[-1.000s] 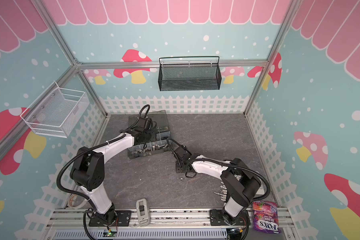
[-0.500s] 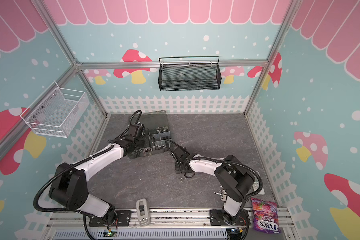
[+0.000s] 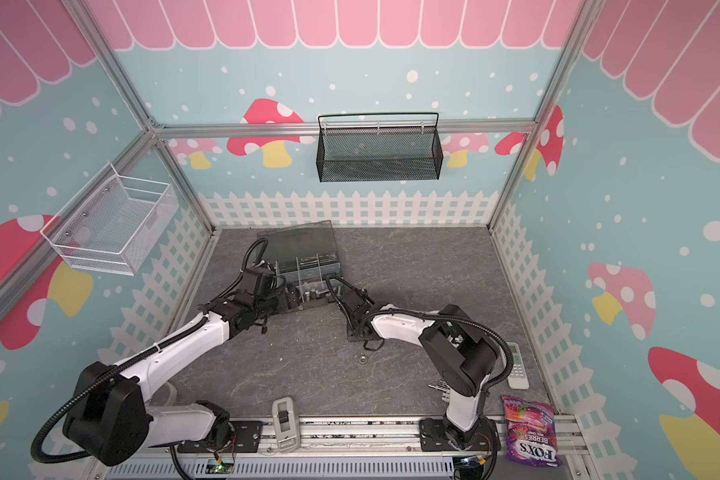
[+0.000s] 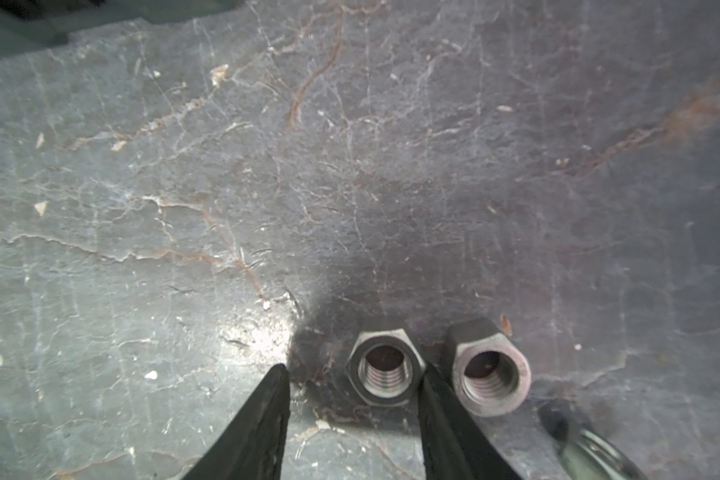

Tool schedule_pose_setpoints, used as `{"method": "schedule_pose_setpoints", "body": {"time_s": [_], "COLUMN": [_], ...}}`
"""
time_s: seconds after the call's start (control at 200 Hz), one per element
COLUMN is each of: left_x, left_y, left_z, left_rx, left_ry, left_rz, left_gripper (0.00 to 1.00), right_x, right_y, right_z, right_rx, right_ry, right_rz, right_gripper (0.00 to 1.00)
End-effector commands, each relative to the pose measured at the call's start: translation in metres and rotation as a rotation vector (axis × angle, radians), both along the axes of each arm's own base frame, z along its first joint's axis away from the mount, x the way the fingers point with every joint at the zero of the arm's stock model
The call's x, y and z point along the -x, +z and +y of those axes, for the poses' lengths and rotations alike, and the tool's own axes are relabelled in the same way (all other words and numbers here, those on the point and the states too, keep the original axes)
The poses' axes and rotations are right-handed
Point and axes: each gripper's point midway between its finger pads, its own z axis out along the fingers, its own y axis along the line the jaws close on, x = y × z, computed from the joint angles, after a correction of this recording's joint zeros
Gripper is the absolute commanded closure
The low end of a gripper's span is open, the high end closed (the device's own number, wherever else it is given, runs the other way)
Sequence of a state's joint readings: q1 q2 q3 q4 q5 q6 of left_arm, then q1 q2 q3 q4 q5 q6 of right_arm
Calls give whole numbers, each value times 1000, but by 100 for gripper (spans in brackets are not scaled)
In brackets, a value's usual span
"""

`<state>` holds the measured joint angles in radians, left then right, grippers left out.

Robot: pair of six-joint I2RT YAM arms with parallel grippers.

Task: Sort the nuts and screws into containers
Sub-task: 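Carry the silver nut with the right gripper over the organizer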

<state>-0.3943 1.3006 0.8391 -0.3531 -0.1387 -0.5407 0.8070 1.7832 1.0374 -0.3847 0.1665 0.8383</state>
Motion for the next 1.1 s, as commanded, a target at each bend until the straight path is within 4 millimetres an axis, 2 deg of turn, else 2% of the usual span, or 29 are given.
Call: {"method": "schedule_pose_setpoints", "body": {"time_s": [0.0,0.15,0.355,0.665,0.805,0.925,1.091], "left_x": [-2,-2,-1,-3,-3,-2,-1], "left_y": [11,14,7,6,3,4,6], "left_z": [2,1,3,0,0,1,3], "left_rx": [32,39,33,43,44,44,38], "left_ry": [33,30,37,34,36,42,48], "left_rz": [-57,-72,-55,-54,-48,-51,-60], "left_gripper": [0,0,0,0,0,0,0], "right_x": [8,5,6,14,16,13,2], "right_y": [-17,-25,-29,-34,-33,-30,-7], "right_z": [-11,-11,-9,-23,-24,-19,-5], "right_rx": [87,115,124,181,190,184,132], "right_ry": [2,17,26,18,20,34,54], "right_rz": [44,53,67,92,95,83,23], "right_gripper": [49,51,56,71,80,88,90]}}
